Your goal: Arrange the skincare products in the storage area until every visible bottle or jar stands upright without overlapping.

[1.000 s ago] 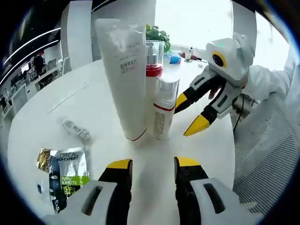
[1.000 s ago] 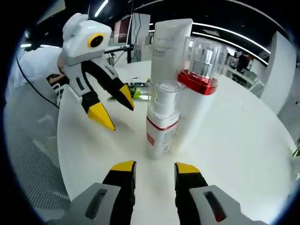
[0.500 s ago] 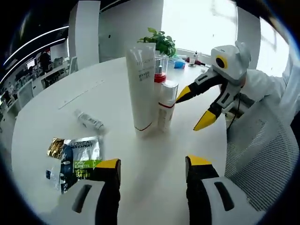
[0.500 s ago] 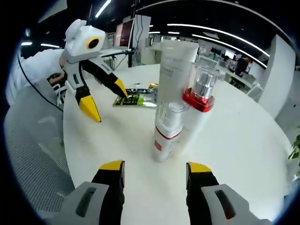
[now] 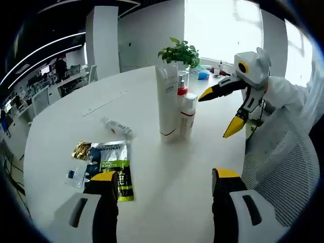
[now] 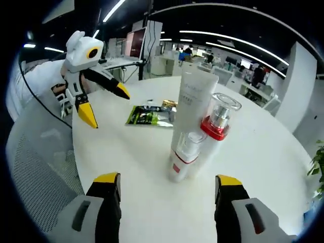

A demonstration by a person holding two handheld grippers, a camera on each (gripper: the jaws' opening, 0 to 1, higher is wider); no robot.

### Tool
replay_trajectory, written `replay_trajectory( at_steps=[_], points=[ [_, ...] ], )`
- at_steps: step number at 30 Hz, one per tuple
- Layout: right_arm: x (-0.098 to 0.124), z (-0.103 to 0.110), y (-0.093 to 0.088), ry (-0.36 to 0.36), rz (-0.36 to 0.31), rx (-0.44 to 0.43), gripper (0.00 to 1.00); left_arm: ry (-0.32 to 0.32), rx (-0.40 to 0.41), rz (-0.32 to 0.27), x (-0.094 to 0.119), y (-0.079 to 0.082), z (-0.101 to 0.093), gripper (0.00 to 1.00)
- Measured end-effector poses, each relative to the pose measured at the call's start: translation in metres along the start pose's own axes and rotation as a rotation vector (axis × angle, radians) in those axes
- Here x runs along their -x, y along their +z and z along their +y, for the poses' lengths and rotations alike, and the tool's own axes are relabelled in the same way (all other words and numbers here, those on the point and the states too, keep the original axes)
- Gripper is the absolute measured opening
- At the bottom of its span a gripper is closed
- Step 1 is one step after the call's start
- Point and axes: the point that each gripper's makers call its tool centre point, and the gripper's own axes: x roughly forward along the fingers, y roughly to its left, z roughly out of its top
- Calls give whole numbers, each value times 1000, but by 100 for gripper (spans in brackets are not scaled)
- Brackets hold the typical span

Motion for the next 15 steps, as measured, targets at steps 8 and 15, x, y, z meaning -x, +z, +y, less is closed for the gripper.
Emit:
replay_trajectory(
  at_steps=[8, 15],
  points=[
    [9, 7, 12, 6, -20, 9, 84, 41, 2, -32, 18, 4, 1, 82],
    [18, 14, 24, 8, -66, -9, 91, 70, 0, -60, 28, 9, 3, 89]
  ],
)
